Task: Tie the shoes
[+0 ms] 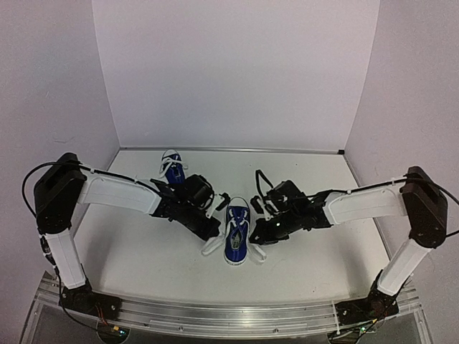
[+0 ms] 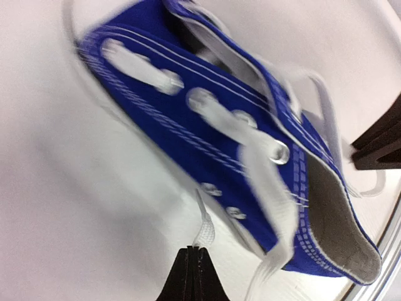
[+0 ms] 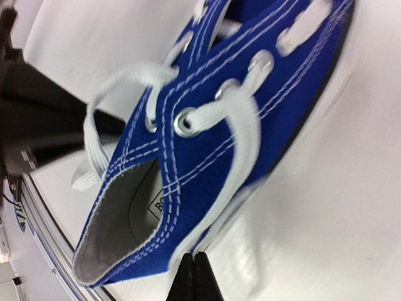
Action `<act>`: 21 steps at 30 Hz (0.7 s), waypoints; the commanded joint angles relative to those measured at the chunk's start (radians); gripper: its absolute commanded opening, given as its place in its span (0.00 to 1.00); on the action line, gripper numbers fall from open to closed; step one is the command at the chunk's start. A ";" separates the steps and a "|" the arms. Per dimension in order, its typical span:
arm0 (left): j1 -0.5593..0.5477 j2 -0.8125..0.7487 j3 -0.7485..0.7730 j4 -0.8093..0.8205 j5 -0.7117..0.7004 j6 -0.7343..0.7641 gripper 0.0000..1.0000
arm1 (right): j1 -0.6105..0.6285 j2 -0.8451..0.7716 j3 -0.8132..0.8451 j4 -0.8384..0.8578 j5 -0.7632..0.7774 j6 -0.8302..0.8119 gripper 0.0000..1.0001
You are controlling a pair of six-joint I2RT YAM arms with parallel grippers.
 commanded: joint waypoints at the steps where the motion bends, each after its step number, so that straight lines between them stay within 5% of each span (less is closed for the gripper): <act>1: 0.151 -0.191 -0.008 0.016 -0.215 -0.050 0.00 | -0.184 -0.165 0.051 -0.088 0.096 -0.071 0.00; 6: 0.170 -0.326 -0.006 0.057 -0.369 0.030 0.00 | -0.284 -0.234 0.180 -0.162 0.177 -0.180 0.00; 12: 0.170 -0.512 -0.158 0.273 -0.362 0.113 0.00 | -0.285 -0.128 0.448 -0.186 0.080 -0.238 0.00; 21: 0.160 -0.695 -0.365 0.472 -0.008 0.197 0.00 | -0.152 0.146 0.747 -0.167 -0.049 -0.220 0.00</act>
